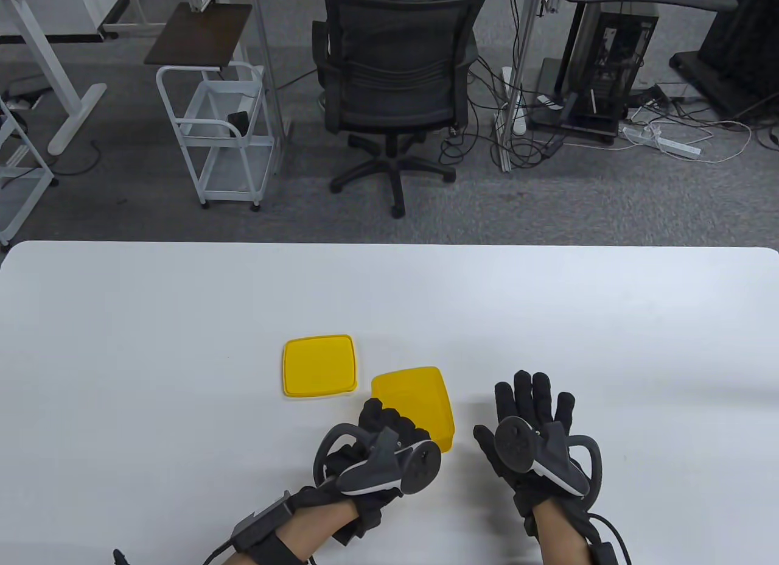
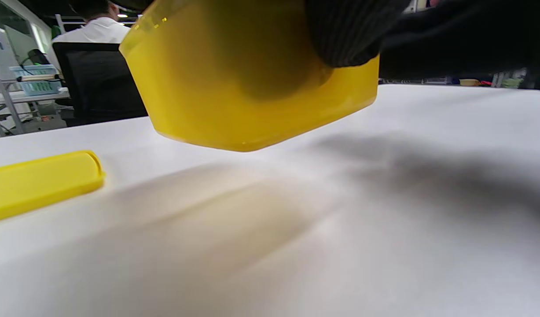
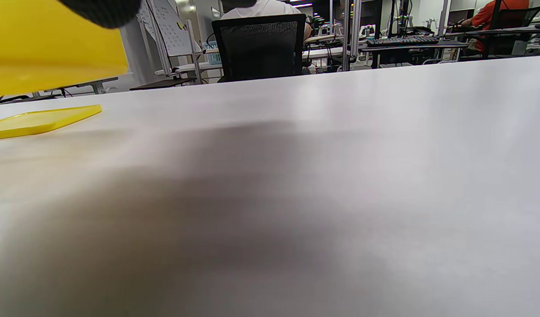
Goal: Cover the plastic food container
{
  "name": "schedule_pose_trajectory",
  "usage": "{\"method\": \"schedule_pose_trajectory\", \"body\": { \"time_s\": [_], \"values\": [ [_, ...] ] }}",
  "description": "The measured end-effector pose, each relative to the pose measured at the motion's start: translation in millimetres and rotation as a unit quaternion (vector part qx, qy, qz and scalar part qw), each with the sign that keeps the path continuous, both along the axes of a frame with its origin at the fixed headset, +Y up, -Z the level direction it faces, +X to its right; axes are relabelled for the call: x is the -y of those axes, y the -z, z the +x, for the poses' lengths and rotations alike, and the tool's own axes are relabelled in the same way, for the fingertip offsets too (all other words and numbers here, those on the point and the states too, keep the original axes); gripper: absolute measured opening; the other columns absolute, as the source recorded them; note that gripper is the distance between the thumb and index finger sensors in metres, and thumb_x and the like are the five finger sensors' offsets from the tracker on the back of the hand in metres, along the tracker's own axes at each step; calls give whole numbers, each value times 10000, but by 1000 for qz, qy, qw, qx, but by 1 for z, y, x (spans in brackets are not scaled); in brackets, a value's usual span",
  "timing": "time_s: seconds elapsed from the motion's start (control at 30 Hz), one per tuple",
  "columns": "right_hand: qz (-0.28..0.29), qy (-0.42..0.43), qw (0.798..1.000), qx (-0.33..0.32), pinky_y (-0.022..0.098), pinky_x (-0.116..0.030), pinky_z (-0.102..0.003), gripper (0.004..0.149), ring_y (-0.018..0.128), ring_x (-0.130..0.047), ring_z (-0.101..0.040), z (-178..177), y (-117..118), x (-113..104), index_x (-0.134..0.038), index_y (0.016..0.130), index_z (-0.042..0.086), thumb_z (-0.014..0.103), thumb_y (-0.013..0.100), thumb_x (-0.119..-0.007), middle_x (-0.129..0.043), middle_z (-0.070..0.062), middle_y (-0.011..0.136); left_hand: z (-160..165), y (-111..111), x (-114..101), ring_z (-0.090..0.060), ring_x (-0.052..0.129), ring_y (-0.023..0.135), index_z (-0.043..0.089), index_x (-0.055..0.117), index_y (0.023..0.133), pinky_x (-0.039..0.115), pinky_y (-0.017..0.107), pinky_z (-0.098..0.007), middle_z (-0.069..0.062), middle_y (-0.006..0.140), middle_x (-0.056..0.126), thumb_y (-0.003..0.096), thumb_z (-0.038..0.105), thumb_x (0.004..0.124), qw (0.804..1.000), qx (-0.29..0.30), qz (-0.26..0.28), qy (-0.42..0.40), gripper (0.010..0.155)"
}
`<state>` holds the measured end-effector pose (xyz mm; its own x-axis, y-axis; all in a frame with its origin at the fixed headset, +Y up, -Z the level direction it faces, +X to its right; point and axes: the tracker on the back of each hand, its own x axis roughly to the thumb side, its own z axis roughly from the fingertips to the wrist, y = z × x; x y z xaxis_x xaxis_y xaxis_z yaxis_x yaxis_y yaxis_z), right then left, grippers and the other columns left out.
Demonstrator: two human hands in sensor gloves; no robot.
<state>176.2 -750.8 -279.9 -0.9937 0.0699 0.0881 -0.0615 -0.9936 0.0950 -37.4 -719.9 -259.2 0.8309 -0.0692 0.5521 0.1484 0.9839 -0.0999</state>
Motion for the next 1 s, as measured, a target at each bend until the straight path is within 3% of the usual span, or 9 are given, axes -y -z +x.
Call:
{"method": "schedule_pose_trajectory", "body": {
  "time_s": [0.23, 0.57, 0.7, 0.87, 1.0],
  "values": [
    [-4, 2, 1000, 3, 771, -137, -717, 789, 1076, -43, -468, 2, 1, 1, -230, 1195, 123, 617, 637, -489, -153, -244, 1222, 5, -5, 24, -317, 713, 985, 200, 678, 1012, 367, 824, -675, -50, 920, 853, 614, 361, 680, 1000, 16, -2, 14, 429],
    [-5, 4, 1000, 3, 771, -136, -717, 789, 1077, -41, -466, 2, 1, 1, -229, 1196, 123, 617, 637, -488, -150, -242, 1223, 5, -4, 38, -325, 666, 1028, 225, 651, 1032, 325, 820, -683, -50, 987, 810, 616, 373, 670, 999, 20, -20, 37, 442],
    [-4, 5, 1000, 2, 772, -134, -717, 789, 1078, -40, -464, 1, 1, 1, -230, 1196, 125, 618, 637, -487, -149, -242, 1224, -5, 1, 15, -392, 500, 1138, 224, 516, 1127, 238, 812, -719, -103, 1192, 618, 603, 478, 654, 999, -1, -40, 17, 598],
    [-2, 7, 1000, 1, 773, -134, -717, 787, 1078, -39, -465, 1, 2, 1, -229, 1196, 127, 618, 637, -486, -149, -242, 1224, -29, 19, -20, -445, 408, 1174, 216, 466, 1158, 207, 812, -733, -150, 1262, 508, 604, 505, 630, 995, -76, -17, -58, 646],
    [-1, 3, 1000, -1, 772, -134, -717, 787, 1078, -41, -465, -1, 1, 1, -231, 1196, 125, 618, 638, -485, -150, -242, 1224, -47, 48, -28, -459, 378, 1181, 220, 457, 1165, 201, 815, -731, -150, 1279, 478, 607, 503, 629, 987, -152, 1, -60, 649]
  ]
}}
